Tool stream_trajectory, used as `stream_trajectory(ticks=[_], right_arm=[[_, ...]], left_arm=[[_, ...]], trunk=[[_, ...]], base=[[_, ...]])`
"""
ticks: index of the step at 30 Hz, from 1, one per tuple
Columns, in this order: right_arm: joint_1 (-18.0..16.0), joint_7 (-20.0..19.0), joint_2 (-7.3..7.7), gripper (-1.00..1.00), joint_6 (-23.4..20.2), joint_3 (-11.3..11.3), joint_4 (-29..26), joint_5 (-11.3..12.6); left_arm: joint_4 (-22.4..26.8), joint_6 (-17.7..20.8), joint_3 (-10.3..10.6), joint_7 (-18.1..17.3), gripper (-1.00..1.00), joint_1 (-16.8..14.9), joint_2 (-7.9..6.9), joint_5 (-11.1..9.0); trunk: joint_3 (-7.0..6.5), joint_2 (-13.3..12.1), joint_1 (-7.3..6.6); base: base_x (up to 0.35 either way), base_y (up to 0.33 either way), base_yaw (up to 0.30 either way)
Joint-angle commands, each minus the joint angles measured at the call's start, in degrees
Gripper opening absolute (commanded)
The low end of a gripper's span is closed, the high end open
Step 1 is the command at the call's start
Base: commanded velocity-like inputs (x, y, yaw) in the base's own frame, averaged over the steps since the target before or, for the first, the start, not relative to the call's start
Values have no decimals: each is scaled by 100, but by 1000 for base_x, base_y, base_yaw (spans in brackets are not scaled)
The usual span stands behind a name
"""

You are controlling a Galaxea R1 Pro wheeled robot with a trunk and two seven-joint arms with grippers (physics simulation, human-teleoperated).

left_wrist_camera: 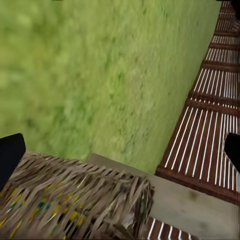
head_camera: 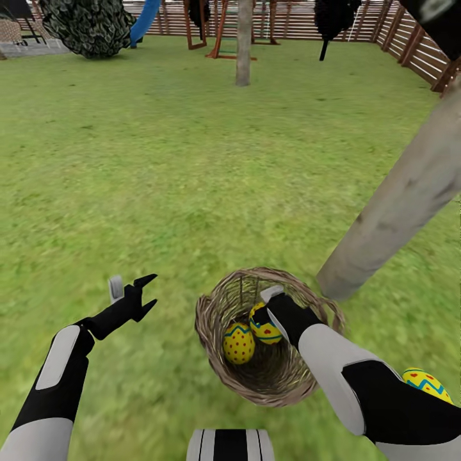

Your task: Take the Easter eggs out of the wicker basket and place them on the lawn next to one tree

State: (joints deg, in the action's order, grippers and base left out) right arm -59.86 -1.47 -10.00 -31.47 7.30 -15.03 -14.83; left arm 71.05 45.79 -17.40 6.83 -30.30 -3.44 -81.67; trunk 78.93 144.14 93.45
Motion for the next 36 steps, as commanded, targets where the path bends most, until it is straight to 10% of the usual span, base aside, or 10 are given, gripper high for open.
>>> stream_trajectory(ticks=[1, 36], right_arm=[[-1, -24, 0, -100, -35, 17, -9, -38], [0, -53, 0, -100, -37, 17, -18, -35]], left_arm=[[5, 26, -8, 54, 100, -3, 1, -57], [1, 26, 8, 81, 100, -3, 2, -51]], trunk=[[-19, 0, -3], [-794, -47, -94]], base=[[-12, 0, 0], [-98, 0, 0]])
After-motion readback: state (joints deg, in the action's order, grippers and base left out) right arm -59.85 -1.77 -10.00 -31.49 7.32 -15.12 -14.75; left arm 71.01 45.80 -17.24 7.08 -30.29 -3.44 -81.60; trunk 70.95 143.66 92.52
